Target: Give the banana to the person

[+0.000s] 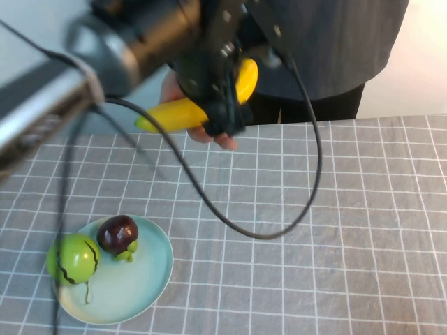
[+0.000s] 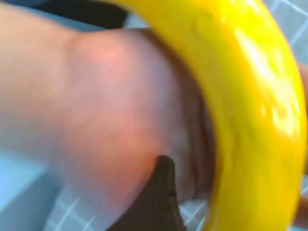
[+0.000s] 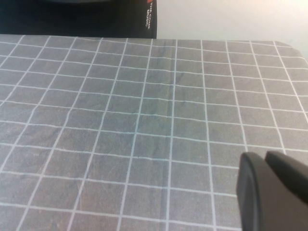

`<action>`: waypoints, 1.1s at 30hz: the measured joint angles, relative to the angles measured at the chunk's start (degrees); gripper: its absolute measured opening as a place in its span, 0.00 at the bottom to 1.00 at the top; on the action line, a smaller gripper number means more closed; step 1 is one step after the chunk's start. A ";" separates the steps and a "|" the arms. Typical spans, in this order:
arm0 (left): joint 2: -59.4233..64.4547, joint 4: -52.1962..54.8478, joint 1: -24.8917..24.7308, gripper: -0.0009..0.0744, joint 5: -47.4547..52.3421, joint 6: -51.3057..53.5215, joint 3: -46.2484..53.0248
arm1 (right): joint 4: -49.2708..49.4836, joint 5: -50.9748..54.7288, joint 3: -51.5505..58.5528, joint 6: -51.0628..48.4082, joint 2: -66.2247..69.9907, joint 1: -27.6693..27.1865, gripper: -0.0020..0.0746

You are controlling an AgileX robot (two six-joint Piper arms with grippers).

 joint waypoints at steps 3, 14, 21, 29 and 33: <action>-5.67 1.36 -0.37 0.90 0.03 -0.80 1.91 | 0.00 0.00 0.00 0.00 0.00 0.00 0.02; -39.82 1.82 -0.45 0.44 -1.20 -18.91 31.50 | 0.00 0.00 0.00 0.00 0.00 0.00 0.02; -60.75 1.89 -0.45 0.04 -7.78 -25.55 51.09 | 0.00 0.00 0.00 0.00 0.00 0.00 0.02; -76.36 -1.97 -0.45 0.01 -18.25 -34.42 69.82 | 0.00 0.00 0.00 0.00 0.00 0.00 0.02; -77.92 -2.94 -0.45 0.01 -16.19 -36.10 73.26 | 0.00 0.00 0.00 0.00 0.00 0.00 0.02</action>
